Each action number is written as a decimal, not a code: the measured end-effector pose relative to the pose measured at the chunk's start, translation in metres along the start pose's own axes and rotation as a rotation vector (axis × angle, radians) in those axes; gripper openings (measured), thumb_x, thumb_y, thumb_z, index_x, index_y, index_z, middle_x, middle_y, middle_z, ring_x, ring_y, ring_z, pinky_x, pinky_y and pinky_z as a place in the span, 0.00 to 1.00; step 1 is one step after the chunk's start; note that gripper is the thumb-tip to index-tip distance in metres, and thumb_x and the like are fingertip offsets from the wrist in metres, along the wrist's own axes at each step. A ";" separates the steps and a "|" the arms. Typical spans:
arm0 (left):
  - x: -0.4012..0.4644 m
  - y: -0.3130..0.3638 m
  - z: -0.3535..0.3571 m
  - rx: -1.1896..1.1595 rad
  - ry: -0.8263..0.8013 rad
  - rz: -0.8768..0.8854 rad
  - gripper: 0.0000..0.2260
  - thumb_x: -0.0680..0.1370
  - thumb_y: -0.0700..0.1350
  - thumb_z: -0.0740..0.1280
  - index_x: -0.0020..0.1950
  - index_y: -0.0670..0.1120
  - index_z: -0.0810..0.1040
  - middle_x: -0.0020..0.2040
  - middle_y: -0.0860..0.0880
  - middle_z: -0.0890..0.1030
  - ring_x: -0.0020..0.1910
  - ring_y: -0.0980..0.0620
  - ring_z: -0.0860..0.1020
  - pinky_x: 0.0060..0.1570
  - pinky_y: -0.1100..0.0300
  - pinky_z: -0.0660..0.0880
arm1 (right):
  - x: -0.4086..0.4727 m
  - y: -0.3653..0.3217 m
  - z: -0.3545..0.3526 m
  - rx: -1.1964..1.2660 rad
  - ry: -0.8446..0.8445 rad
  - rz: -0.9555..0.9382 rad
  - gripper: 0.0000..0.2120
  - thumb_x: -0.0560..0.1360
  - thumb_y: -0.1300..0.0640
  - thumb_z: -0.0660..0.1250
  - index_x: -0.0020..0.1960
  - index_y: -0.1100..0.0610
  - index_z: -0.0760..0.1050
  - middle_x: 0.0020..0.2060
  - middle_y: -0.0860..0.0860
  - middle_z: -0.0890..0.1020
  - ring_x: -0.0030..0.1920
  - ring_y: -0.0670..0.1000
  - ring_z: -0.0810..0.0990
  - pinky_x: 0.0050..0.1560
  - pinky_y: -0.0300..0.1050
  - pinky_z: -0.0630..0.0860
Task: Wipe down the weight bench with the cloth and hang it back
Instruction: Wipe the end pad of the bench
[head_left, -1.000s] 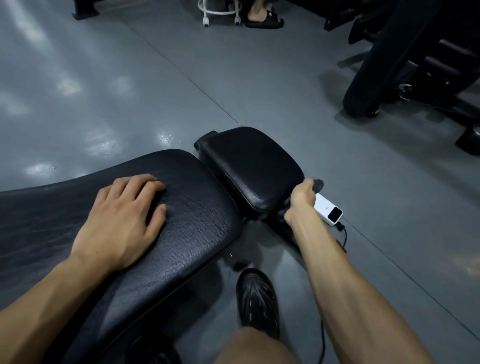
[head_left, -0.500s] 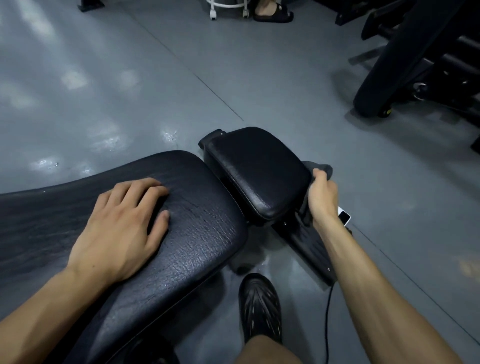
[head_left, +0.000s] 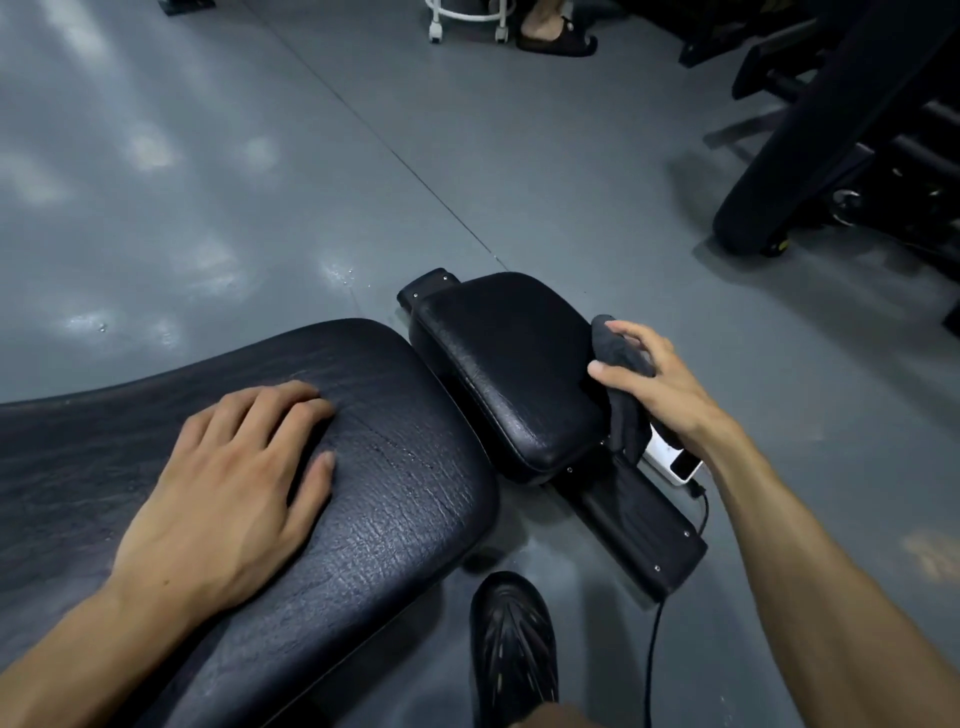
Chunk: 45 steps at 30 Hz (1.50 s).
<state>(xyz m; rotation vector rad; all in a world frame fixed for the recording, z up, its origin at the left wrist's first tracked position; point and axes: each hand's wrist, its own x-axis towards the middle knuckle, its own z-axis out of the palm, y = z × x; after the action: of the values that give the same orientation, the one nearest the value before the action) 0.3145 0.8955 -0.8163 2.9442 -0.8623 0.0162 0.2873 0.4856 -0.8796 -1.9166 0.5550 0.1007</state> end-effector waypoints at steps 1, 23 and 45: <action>0.000 0.000 0.000 0.000 0.004 0.003 0.20 0.81 0.57 0.56 0.68 0.50 0.74 0.67 0.51 0.74 0.65 0.45 0.72 0.63 0.47 0.67 | 0.004 0.002 0.003 0.000 -0.024 0.038 0.35 0.72 0.47 0.78 0.75 0.39 0.67 0.68 0.45 0.68 0.60 0.32 0.74 0.60 0.30 0.69; 0.002 -0.005 0.008 0.029 0.013 0.013 0.18 0.82 0.56 0.57 0.68 0.49 0.73 0.68 0.50 0.73 0.66 0.44 0.72 0.67 0.46 0.68 | 0.100 -0.048 0.028 -0.457 0.006 0.161 0.25 0.67 0.31 0.54 0.48 0.48 0.77 0.46 0.50 0.82 0.43 0.50 0.78 0.40 0.48 0.67; -0.001 -0.001 0.003 0.017 0.036 0.004 0.17 0.81 0.57 0.56 0.66 0.52 0.72 0.66 0.52 0.73 0.66 0.46 0.71 0.67 0.48 0.67 | 0.067 -0.149 0.155 -0.762 -0.366 -0.509 0.25 0.67 0.39 0.60 0.39 0.63 0.75 0.40 0.55 0.80 0.49 0.57 0.76 0.52 0.57 0.73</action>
<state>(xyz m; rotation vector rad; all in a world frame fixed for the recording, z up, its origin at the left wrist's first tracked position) 0.3147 0.8968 -0.8190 2.9485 -0.8671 0.0764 0.4385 0.6475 -0.8375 -2.6319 -0.2798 0.3635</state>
